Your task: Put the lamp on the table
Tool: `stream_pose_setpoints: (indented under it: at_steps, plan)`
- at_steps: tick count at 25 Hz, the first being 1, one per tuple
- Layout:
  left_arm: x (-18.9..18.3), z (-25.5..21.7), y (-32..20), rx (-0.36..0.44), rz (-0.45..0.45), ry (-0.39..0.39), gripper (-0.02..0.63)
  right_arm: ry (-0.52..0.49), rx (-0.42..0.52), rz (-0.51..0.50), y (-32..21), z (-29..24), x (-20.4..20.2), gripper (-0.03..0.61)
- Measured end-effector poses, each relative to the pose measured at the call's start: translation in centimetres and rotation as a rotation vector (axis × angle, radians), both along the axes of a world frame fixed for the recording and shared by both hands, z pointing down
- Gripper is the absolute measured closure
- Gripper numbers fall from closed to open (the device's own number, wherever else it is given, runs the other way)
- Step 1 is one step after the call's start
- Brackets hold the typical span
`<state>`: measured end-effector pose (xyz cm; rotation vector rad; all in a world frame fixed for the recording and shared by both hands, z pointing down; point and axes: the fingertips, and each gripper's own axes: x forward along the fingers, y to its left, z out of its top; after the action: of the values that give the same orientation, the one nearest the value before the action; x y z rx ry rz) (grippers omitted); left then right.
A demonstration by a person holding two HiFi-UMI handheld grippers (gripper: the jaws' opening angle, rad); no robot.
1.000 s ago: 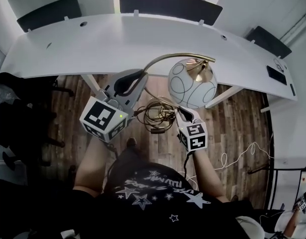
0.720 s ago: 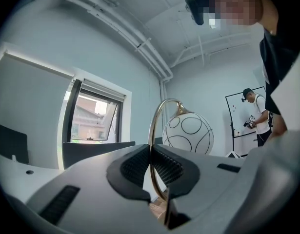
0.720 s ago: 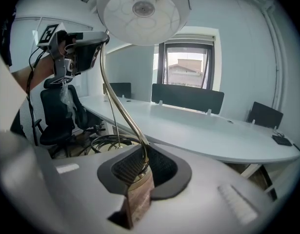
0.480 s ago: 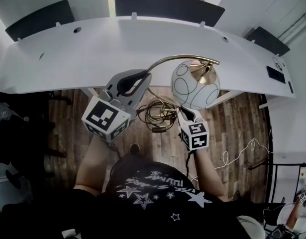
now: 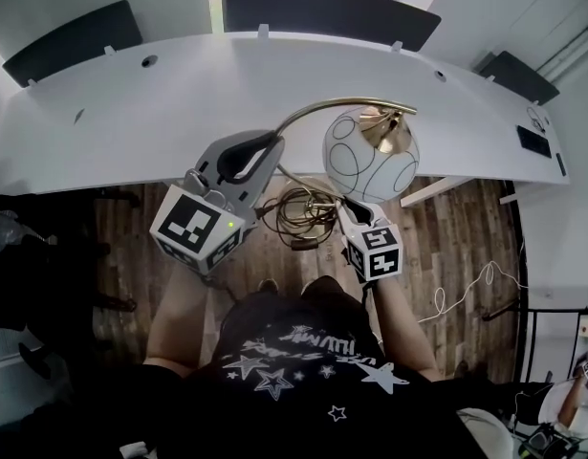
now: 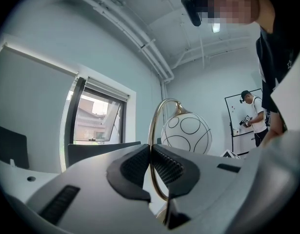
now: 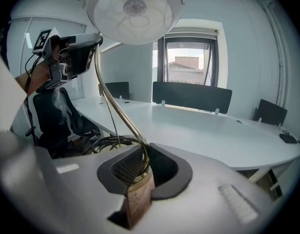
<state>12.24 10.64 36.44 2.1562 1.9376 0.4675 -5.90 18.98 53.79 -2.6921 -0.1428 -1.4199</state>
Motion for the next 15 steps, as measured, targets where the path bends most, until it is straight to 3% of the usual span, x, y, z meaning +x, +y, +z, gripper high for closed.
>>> stream_pose_setpoints:
  at_steps: [8, 15]
  plan:
    - [0.7, -0.7, -0.7, 0.008, -0.017, 0.005, 0.583, 0.035, -0.011, -0.009, 0.2, -0.5, 1.5, 0.537]
    - [0.1, -2.4, -1.5, 0.003, -0.059, 0.064, 0.583, 0.095, 0.0, -0.041, 0.2, -1.3, 2.6, 0.537]
